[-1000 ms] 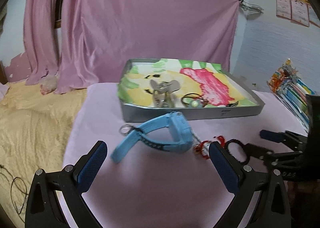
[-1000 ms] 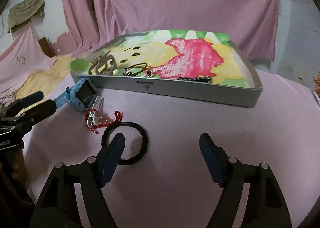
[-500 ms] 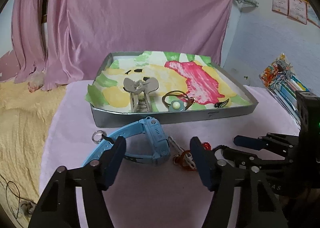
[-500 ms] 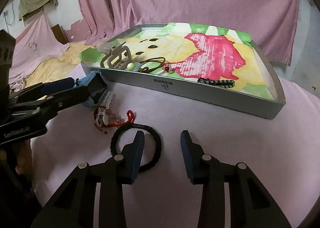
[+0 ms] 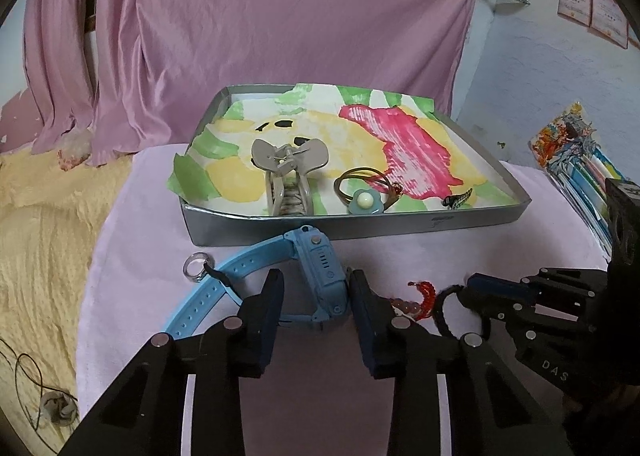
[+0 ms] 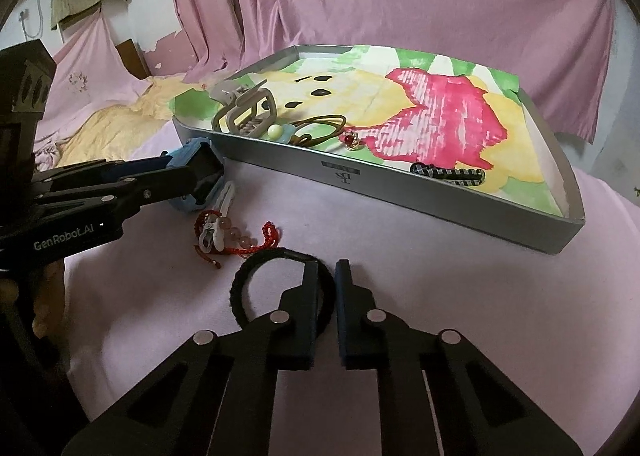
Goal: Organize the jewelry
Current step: 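Grasp the blue watch with the left tool while the right tool grasps the black hair tie, then carry the blue watch and black hair tie over the tray with both tools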
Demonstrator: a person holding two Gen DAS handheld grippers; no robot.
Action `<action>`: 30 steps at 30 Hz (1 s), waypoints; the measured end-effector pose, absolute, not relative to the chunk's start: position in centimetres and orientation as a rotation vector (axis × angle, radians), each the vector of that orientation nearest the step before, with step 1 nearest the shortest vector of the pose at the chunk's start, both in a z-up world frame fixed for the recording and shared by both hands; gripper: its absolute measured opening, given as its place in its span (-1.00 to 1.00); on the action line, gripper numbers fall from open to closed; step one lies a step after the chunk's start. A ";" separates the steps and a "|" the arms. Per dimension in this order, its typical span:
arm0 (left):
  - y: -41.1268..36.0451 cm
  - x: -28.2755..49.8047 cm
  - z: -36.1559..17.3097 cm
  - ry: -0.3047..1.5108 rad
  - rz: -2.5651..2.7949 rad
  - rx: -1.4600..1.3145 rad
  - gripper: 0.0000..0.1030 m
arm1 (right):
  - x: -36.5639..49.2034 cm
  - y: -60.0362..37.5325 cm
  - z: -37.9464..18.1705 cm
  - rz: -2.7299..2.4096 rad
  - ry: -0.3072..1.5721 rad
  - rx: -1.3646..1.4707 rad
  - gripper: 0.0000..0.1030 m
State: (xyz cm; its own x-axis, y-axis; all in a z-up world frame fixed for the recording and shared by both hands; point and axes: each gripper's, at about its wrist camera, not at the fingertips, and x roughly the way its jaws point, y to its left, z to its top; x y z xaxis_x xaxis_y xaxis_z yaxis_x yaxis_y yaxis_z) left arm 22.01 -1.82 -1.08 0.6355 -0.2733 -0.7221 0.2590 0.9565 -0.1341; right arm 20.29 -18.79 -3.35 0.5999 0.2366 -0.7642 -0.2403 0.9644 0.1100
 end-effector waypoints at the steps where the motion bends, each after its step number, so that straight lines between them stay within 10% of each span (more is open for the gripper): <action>1: -1.9 22.1 -1.1 0.834 -0.307 -0.016 -0.42 | 20.3 -18.8 -3.4 0.276 0.886 0.000 -0.87; 30: -4.7 20.1 4.2 0.629 -0.369 -0.020 -0.64 | 19.8 -24.9 1.2 0.168 0.629 0.161 -0.91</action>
State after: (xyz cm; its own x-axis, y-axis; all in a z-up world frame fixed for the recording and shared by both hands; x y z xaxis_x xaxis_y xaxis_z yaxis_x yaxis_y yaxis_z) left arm 20.07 -4.69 4.16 0.7457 -0.3431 -0.5711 0.3308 0.9348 -0.1296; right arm 19.83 -24.88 1.19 0.7957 0.2043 -0.5702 -0.1066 0.9739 0.2001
